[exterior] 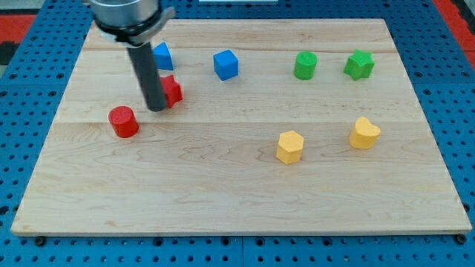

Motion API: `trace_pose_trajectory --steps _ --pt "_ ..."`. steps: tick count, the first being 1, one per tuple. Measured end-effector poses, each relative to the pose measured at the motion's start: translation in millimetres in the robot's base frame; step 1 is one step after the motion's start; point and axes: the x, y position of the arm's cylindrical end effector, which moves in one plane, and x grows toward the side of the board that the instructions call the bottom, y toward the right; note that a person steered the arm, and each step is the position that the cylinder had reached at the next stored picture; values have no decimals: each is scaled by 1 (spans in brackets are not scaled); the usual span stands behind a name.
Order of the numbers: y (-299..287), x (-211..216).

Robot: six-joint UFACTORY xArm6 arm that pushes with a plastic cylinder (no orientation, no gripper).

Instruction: Move the blue cube right to the blue triangle

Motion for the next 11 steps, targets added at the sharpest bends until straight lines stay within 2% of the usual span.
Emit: trace_pose_trajectory --steps 1,2,3,4,6,7,8,9,10,11 --pt "31 12" --pt "79 -23" --pt "95 -63" --pt "35 -62" --pt "118 -70" --pt "128 -94" --pt "87 -94" --pt "20 -94" --pt "21 -94" --pt "65 -135"
